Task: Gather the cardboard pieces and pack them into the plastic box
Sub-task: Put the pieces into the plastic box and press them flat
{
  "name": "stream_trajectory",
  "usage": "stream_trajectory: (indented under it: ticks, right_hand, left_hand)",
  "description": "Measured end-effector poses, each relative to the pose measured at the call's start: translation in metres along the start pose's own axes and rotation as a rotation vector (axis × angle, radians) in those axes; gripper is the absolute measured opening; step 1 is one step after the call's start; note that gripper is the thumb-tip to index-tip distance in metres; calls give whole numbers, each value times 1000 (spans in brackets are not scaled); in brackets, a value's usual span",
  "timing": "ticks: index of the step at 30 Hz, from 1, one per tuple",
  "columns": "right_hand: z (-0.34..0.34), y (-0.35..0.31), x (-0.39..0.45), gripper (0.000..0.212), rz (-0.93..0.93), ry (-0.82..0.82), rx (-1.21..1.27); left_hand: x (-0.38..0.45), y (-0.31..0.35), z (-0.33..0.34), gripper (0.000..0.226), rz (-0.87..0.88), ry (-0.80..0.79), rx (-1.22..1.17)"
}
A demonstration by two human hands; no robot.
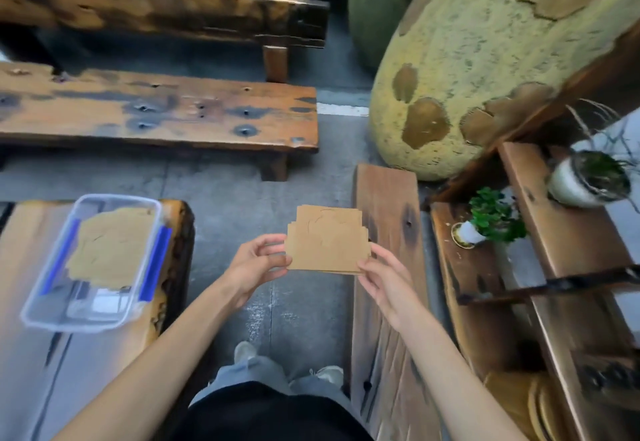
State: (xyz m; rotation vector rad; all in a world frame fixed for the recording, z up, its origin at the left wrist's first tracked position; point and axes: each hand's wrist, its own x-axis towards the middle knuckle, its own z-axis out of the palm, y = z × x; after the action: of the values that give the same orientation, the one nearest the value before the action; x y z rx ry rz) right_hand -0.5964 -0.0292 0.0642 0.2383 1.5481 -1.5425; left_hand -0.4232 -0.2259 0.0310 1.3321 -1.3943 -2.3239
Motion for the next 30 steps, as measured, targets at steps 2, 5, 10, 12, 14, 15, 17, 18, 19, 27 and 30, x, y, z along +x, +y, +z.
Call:
stream_trajectory:
  ticks: [2, 5, 10, 12, 14, 15, 17, 18, 19, 27, 30]
  right_hand:
    - [29, 4, 4, 46, 21, -28, -54]
    - [68, 9, 12, 45, 45, -68, -110]
    - [131, 17, 19, 43, 58, -157, -239]
    - [155, 21, 21, 43, 56, -200, -286]
    - [179, 28, 25, 44, 60, -230, -317]
    - [192, 29, 25, 44, 62, -242, -336]
    - [218, 36, 26, 45, 68, -285, -371]
    - [225, 37, 26, 45, 69, -293, -383]
    - [232, 38, 28, 45, 68, -298, -397]
    - [311, 51, 44, 40, 39, -483, -629]
    - [341, 57, 57, 41, 24, -554, -739]
  left_hand:
    - [-5, 1, -26, 40, 17, 58, -37]
    - [-13, 1, -62, 40, 33, 119, -82]
    - [-34, -1, -118, 39, 55, 225, -180]
    - [-43, -2, -137, 42, 79, 260, -206]
    - [-52, 0, -153, 47, 100, 297, -229]
    - [-57, 1, -161, 48, 109, 317, -246]
    - [-68, 1, -179, 48, 131, 388, -269]
    - [-70, 1, -182, 48, 144, 404, -265]
    - [-73, 1, -185, 48, 151, 422, -263]
    - [-90, -13, -226, 44, 177, 651, -363]
    - [-90, -16, -236, 45, 165, 749, -374]
